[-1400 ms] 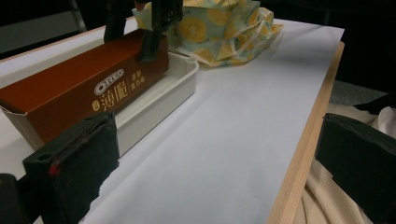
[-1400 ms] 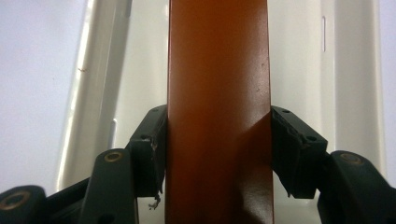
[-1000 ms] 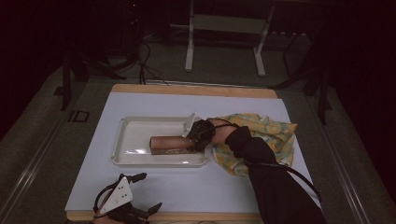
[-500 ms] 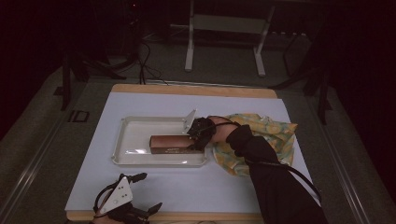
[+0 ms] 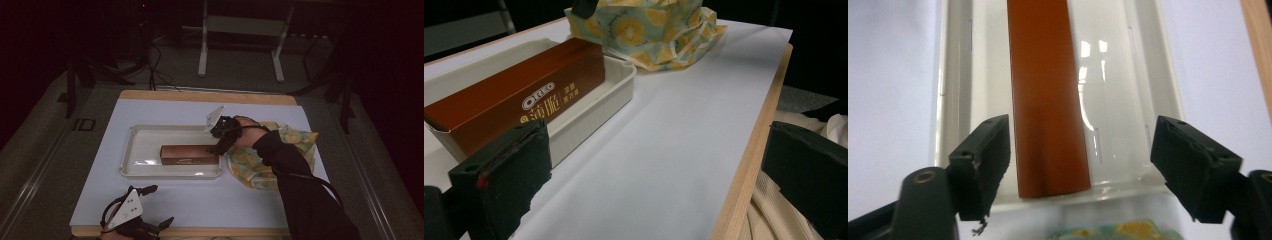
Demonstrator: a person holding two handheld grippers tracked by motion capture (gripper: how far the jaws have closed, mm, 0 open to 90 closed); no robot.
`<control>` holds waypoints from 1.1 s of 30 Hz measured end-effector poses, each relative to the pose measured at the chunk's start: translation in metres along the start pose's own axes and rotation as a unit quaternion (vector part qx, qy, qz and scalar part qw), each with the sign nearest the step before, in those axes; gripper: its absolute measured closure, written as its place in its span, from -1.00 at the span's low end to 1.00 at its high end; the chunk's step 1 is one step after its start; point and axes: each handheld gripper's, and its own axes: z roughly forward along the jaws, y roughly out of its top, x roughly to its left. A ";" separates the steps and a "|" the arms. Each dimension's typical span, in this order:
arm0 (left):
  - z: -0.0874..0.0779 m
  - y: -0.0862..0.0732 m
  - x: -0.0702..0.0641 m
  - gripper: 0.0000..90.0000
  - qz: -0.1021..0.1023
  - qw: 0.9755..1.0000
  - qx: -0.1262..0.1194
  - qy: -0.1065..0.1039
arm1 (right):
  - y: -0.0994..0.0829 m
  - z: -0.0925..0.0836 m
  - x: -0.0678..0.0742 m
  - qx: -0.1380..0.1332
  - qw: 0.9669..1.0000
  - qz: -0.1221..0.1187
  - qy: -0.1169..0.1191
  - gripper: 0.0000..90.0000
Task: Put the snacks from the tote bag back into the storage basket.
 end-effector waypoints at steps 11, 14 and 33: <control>0.000 0.000 0.000 -1.00 0.000 1.000 0.001 0.001 | -0.020 -0.034 -0.003 -0.050 0.998 0.041 -0.018 -0.75; 0.000 0.000 0.001 -1.00 0.001 1.000 0.001 0.001 | -0.025 -0.039 -0.003 -0.058 0.997 0.048 -0.020 -0.75; 0.001 0.000 0.000 -1.00 0.001 1.000 0.001 0.001 | -0.083 -0.086 0.007 -0.136 0.970 0.150 -0.136 -0.75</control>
